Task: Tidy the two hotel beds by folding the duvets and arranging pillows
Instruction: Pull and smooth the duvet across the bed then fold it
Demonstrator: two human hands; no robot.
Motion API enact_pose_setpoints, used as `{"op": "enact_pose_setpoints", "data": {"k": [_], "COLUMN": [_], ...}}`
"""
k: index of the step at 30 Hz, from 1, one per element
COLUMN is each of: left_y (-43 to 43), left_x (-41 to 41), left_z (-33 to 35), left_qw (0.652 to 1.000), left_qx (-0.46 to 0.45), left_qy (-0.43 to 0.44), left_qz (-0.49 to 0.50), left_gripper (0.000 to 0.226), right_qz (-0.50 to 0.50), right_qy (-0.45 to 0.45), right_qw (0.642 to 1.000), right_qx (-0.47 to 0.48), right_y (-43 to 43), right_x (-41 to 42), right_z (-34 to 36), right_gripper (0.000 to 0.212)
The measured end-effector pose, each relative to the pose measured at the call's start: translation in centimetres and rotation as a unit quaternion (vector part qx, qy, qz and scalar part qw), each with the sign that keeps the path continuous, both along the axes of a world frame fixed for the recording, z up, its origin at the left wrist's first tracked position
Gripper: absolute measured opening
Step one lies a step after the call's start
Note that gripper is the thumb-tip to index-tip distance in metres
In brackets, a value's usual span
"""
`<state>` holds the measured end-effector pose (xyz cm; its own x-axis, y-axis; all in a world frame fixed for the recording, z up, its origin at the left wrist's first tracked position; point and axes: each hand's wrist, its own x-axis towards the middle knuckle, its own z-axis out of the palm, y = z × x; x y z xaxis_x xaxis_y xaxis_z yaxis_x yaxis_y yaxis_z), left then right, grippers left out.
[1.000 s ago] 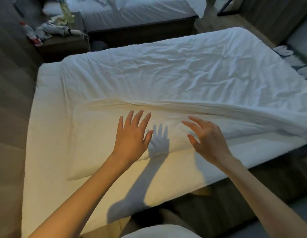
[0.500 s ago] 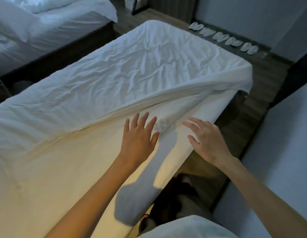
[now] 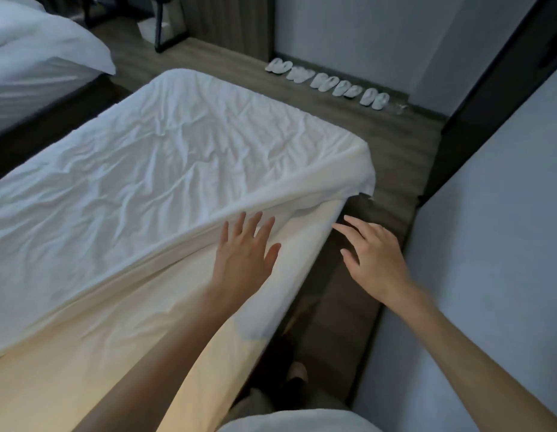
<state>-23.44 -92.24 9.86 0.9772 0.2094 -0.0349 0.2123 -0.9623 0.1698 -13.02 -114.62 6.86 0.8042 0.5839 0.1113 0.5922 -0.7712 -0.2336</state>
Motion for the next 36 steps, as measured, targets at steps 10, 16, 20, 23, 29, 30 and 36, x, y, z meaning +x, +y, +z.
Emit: {"op": "enact_pose_setpoints", "data": {"k": [10, 16, 20, 23, 29, 30, 36], "left_y": [-3.6, -3.0, -3.3, -4.0, -4.4, -4.1, -5.3], "left_x": [21.6, 35.4, 46.2, 53.8, 66.3, 67.8, 73.8], "left_z": [1.0, -1.4, -0.8, 0.0, 0.6, 0.2, -2.6], "left_qw": [0.999, 0.997, 0.998, 0.997, 0.995, 0.994, 0.979], "left_qx": [0.003, 0.020, 0.014, 0.010, 0.005, 0.007, 0.025], "left_qy": [-0.031, -0.072, -0.064, -0.072, -0.094, -0.098, -0.086], "left_qz": [-0.023, -0.018, -0.007, -0.005, 0.031, 0.046, 0.181], "left_gripper": [0.054, 0.049, 0.050, 0.051, 0.049, 0.049, 0.050], "right_qz": [-0.027, -0.005, 0.006, 0.029, 0.065, 0.078, 0.204], "right_qy": [-0.023, -0.019, -0.002, -0.008, 0.005, 0.007, 0.005], "right_qw": [0.999, 1.000, 1.000, 0.999, 0.997, 0.996, 0.977], "right_qx": [0.015, 0.014, -0.017, -0.030, -0.039, -0.039, -0.059], "right_y": [-4.2, -4.3, -4.3, -4.7, -4.9, -4.6, -2.8], "right_x": [19.6, 34.1, 44.4, 51.4, 65.5, 67.9, 81.9], "right_z": [1.9, 1.7, 3.3, 5.0, 5.3, 4.8, 1.5], "right_gripper": [0.045, 0.047, 0.049, 0.049, 0.049, 0.049, 0.049]}}
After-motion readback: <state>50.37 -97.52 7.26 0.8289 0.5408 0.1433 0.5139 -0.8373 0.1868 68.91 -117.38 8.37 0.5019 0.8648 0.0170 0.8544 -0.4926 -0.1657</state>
